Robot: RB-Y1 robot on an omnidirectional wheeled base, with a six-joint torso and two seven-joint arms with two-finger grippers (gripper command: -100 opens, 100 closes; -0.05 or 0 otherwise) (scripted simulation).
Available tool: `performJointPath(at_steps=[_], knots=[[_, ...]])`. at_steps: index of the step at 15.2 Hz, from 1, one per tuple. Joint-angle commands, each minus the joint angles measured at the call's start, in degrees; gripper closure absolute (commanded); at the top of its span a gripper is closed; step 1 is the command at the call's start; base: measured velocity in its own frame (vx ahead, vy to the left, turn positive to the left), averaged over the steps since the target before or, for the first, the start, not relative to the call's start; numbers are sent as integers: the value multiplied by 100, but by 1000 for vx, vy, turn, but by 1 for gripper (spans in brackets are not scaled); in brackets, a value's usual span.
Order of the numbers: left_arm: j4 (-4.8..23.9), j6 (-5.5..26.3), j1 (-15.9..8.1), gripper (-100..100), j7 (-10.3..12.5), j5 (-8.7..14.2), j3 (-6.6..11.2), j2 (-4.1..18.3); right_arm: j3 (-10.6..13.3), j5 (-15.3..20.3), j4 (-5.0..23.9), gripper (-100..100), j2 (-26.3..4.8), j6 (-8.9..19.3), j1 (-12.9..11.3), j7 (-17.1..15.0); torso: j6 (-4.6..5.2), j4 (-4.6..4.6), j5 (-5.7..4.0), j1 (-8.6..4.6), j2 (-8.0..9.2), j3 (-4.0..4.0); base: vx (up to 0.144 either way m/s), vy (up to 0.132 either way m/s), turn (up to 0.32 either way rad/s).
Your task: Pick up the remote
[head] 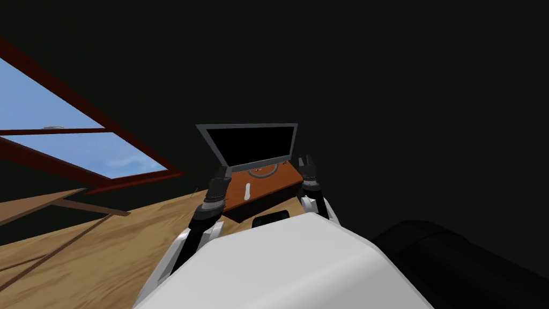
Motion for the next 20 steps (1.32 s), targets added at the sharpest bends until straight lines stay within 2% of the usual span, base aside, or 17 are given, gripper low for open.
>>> performJointPath(at_steps=[1, 2, 3, 4, 5, 6, 8, 9, 10, 11, 13, 14, 16, 17, 19, 20], knots=[[194, 121, -5, -100, 2, -286, -133, 286, 0, 0, 0, 0, 0, 0, 0, 0, 0, 0, 0, 0, 0, 0, -13, 25, -252], [194, 121, -5, -100, 2, -412, -133, 296, 0, 0, 0, 0, 0, 0, 0, 0, 2, 0, 0, 1, 0, 0, -12, 24, -227], [330, 206, 17, -100, -1, -553, -246, 488, 0, 0, 0, 0, 0, 0, 0, 0, 0, 0, 0, 1, 0, 0, -10, 25, -300], [330, 206, 17, -100, -1, -695, -246, 508, 0, 0, 0, 0, 0, 0, -1, 0, 3, 0, 0, 1, 0, 0, -11, 29, -234], [330, 206, 17, -100, -1, -719, -246, 508, 0, 0, 0, 0, 0, 0, 0, 0, 0, 0, 0, 2, 0, 0, -9, 21, -62], [476, 296, 42, -100, -3, -908, -365, 719, 0, 0, 0, 0, 0, 0, 1, 0, -3, 0, 0, 1, -1, 0, -9, 13, -208], [476, 296, 42, -100, -3, -1046, -365, 719, 0, 0, 0, 0, 0, 0, 0, 0, 1, 0, 0, -2, -1, -1, -9, 16, -184], [630, 389, 69, -100, -4, -1241, -491, 929, 0, 0, 0, 0, 0, 0, 1, 0, -3, 0, 0, -3, -1, -1, -9, 17, -214], [630, 389, 69, -100, -4, -1385, -491, 929, 0, 0, 0, 0, 0, 0, 0, 0, 1, 0, -1, -3, -1, -1, -11, 20, -237], [792, 485, 98, -100, -5, -1532, -622, 1107, 0, 0, 0, 0, 0, 0, 0, 0, -1, 0, 0, -2, 0, 0, -14, 21, -392], [792, 485, 98, -100, -5, -1751, -622, 1139, 0, 0, 0, 0, 0, 0, 0, 0, 1, 0, 0, 3, 0, 0, -15, 28, -204], [962, 584, 129, -100, -5, -1909, -759, 1346, -1, 0, 0, 0, 0, 0, 1, 0, -3, 0, 1, 3, -1, 0, -12, 18, -213], [962, 584, 129, -100, -5, -2125, -759, 1346, 0, 0, 0, 0, 0, 0, 0, 0, 1, 0, 0, 2, -1, -1, -10, 21, -214], [1140, 683, 162, -100, -4, -2263, -900, 1551, -1, 0, 0, 0, 0, 0, 1, 0, -2, 0, 1, 0, -2, -1, -10, 17, -295], [1140, 683, 162, -100, -4, -2511, -900, 1551, 0, 0, 0, 0, 0, 0, 0, 0, 0, 0, 0, 1, -2, -1, -10, 21, -192], [1324, 784, 196, -100, -2, -2652, -1044, 1754, -1, 0, 0, 0, 0, 0, 1, 0, -3, 0, 0, 1, -3, -1, -8, 15, -309]])
